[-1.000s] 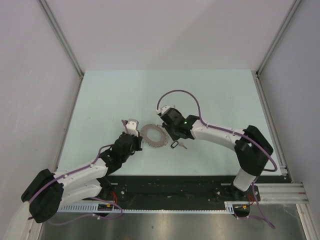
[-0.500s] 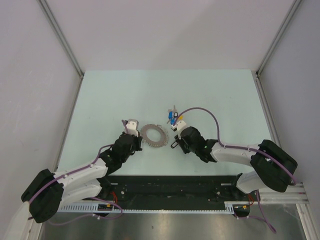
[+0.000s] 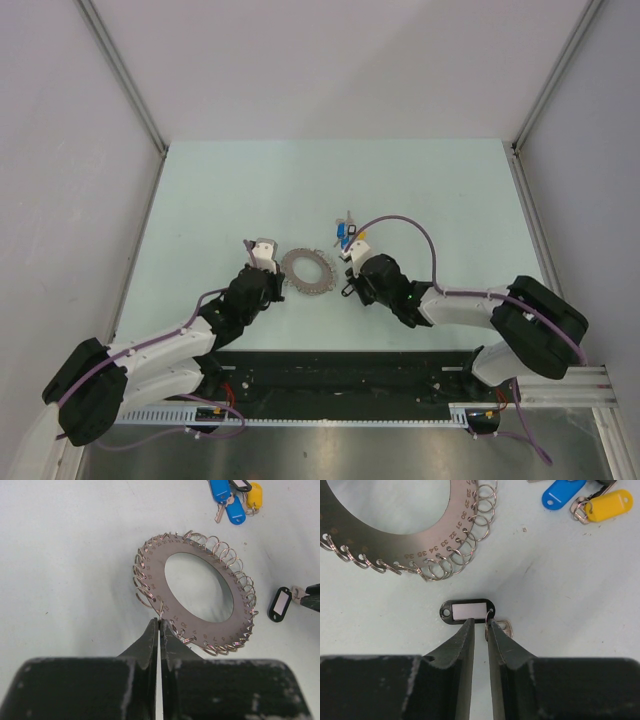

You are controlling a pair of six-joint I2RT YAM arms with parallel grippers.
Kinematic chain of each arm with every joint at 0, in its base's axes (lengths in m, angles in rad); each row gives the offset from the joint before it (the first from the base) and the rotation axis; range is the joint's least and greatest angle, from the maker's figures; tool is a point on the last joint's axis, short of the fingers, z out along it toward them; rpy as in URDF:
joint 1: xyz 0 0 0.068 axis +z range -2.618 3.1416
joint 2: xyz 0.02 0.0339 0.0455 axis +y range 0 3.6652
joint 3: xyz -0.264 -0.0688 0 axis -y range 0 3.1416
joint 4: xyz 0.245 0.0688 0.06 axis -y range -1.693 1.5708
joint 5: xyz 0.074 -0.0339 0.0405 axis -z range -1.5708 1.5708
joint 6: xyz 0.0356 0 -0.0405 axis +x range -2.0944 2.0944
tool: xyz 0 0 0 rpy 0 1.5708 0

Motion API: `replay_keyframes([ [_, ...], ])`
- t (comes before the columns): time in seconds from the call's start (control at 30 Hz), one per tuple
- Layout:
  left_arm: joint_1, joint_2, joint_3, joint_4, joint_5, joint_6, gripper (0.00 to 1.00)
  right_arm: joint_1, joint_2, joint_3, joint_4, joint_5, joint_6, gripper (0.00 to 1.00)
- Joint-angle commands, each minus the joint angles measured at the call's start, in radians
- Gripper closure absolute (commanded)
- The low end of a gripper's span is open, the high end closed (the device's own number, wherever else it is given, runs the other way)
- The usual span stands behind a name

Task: Put the keys on the keyring

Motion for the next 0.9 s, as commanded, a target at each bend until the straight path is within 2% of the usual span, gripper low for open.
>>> replay_keyframes([
  [0.0, -0.002, -0.006, 0.03, 0.038, -0.006, 0.014, 0.98, -0.005, 0.035, -0.004, 0.061, -0.008, -0.008, 0.8],
  [0.77, -0.002, -0.009, 0.032, 0.035, -0.006, 0.015, 0.99, -0.013, 0.098, -0.005, 0.056, 0.039, -0.002, 0.89],
  [0.87, -0.003, -0.009, 0.032, 0.036, -0.006, 0.015, 0.99, -0.013, 0.101, -0.005, 0.059, 0.046, -0.004, 0.96],
])
